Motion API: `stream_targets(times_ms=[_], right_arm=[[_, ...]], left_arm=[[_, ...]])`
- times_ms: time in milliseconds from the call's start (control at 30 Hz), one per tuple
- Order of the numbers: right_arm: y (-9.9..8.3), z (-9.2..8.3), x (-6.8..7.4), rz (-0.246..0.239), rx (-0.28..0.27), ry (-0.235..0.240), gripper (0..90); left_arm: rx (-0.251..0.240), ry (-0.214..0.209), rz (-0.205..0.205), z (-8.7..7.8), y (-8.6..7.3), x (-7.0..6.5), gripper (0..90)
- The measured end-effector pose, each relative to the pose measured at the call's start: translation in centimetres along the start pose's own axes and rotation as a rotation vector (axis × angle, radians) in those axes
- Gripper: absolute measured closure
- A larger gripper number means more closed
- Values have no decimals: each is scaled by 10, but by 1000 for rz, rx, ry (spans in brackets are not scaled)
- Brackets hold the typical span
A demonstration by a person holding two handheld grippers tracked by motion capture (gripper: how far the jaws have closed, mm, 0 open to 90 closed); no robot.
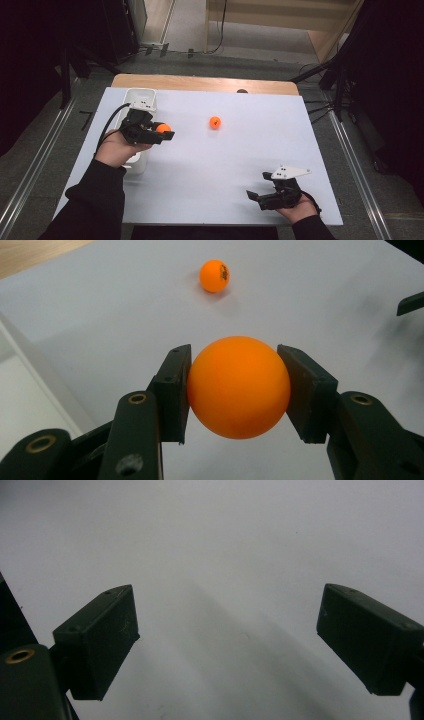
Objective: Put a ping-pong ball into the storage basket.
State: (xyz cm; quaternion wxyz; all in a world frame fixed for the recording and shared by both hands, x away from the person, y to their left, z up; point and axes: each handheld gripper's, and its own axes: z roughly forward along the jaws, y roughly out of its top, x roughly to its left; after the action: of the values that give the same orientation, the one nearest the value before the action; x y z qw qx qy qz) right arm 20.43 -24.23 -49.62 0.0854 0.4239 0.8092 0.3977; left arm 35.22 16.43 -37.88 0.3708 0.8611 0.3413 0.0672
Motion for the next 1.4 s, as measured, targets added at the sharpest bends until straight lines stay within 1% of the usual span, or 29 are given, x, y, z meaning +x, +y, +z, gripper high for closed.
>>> stream_targets(times_ms=[133,167,267,333,400,500,733,867,967,1100,1200,1400], right_arm=[[0,0,0,0,0,0,84],[0,0,0,0,0,0,84],[0,0,0,-2,0,1,84],[0,0,0,-2,0,1,84],[0,0,0,-2,0,1,85],[0,0,0,-2,0,1,84],[0,0,0,-2,1,4,85],[0,0,0,-3,0,2,84],[0,0,0,-1,1,4,84],[0,0,0,-2,0,2,85],[0,0,0,0,1,3,85],[0,-1,0,0,1,3,84]], left_arm=[[1,25,-19,-2,-1,5,507],[-7,30,-29,-2,-1,5,506],[-7,56,-31,-3,-1,7,506],[-8,69,-40,-3,-1,8,506],[-11,92,-46,-3,-1,9,506],[-8,109,-55,-4,-1,10,506],[-44,136,-91,-7,-2,16,506],[-41,152,-101,-9,-3,20,506],[-47,162,-116,-8,-4,21,506],[-45,175,-122,-9,-5,24,506],[-45,193,-123,-9,-6,26,506],[-56,204,-136,-12,-8,31,506]])
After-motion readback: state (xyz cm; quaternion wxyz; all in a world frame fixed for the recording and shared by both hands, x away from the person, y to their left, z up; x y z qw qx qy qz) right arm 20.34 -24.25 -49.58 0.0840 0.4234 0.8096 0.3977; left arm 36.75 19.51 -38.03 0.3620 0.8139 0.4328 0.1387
